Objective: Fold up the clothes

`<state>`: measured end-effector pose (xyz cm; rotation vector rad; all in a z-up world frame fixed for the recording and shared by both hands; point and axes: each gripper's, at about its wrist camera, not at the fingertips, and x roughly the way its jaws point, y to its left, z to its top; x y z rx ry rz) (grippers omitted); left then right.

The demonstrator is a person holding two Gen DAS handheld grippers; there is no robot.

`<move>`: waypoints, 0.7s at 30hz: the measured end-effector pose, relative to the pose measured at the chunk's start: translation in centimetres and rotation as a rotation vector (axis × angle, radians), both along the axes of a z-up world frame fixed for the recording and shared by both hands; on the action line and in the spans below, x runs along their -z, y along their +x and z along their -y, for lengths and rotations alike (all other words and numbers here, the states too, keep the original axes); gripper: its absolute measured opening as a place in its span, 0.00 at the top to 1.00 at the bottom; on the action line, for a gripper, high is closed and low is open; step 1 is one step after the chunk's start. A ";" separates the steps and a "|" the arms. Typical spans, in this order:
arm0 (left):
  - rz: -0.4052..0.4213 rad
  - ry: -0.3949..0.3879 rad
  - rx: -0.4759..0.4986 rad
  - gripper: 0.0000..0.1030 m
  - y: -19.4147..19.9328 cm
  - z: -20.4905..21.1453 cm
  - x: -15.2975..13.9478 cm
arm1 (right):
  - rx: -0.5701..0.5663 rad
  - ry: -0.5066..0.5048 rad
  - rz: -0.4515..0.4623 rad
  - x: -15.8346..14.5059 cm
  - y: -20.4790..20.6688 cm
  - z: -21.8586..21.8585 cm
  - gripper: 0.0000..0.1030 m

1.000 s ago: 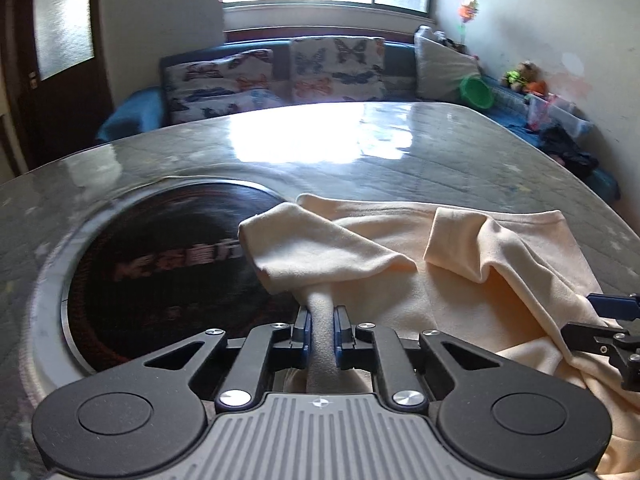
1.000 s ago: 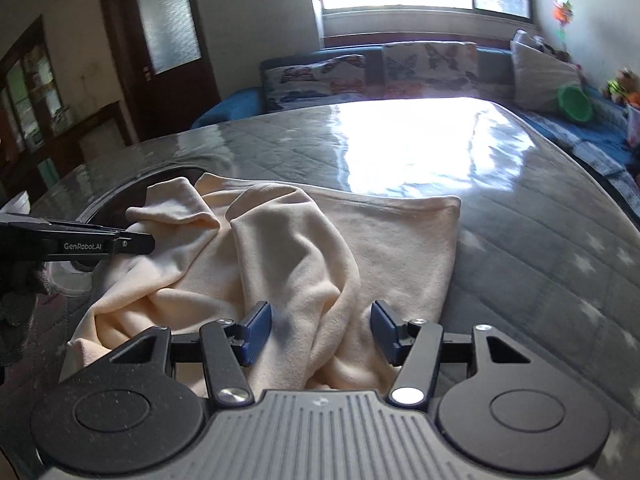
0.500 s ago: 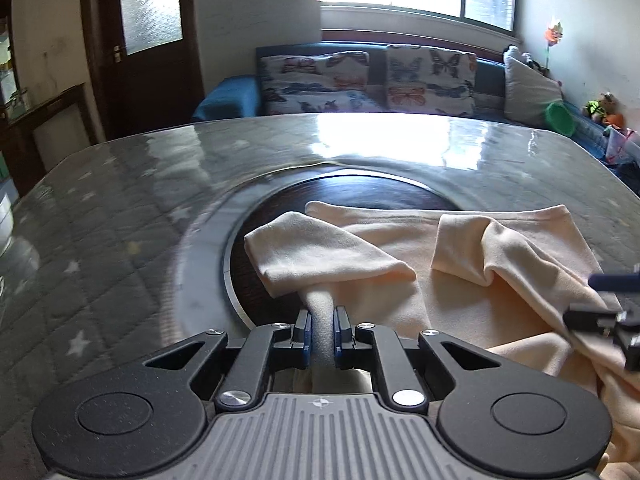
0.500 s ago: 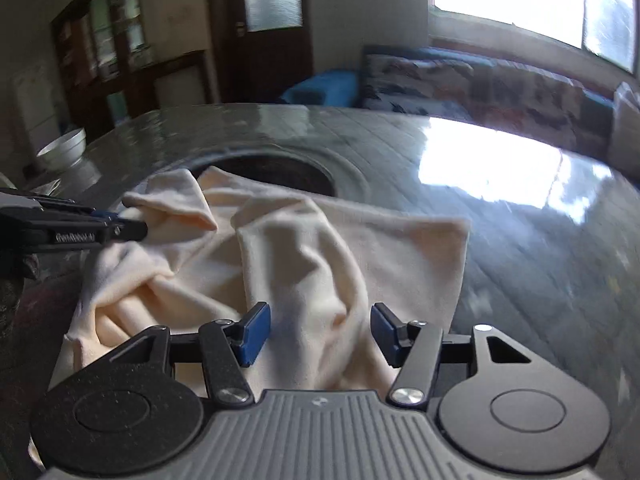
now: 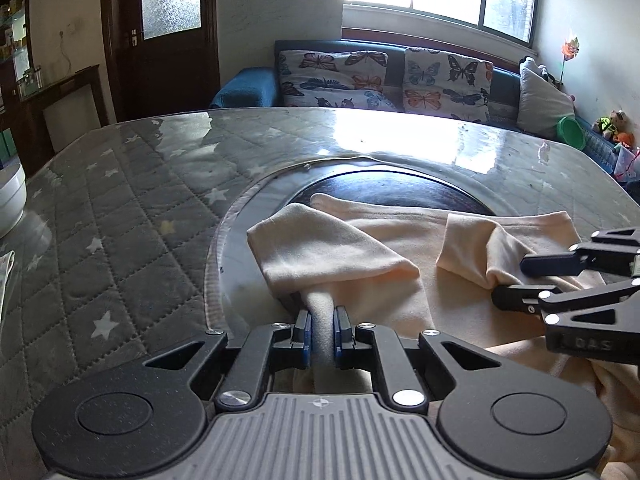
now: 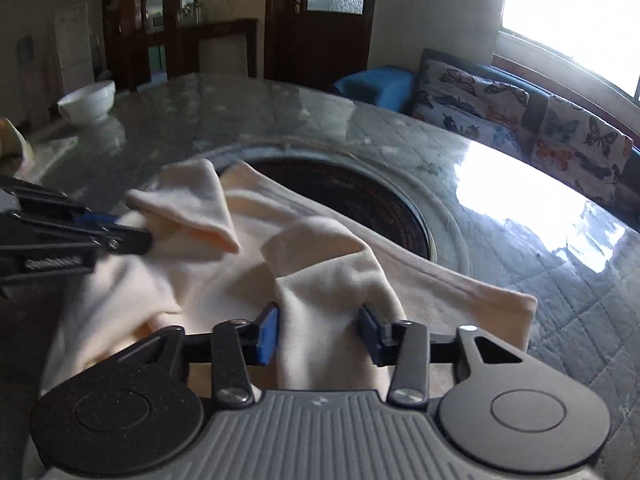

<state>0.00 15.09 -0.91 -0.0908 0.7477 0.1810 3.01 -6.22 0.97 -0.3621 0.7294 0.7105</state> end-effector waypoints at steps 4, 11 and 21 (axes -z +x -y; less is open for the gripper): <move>-0.004 0.000 -0.008 0.88 -0.1 0.0 0.0 | 0.020 0.015 0.018 0.1 0.2 0.3 0.89; -0.012 0.001 -0.023 0.80 0.0 0.1 0.1 | 0.078 0.060 0.077 -1.4 0.2 2.4 0.95; 0.004 -0.005 -0.044 0.60 -0.6 0.0 -0.3 | 0.255 0.059 0.190 -4.4 -2.5 12.2 0.96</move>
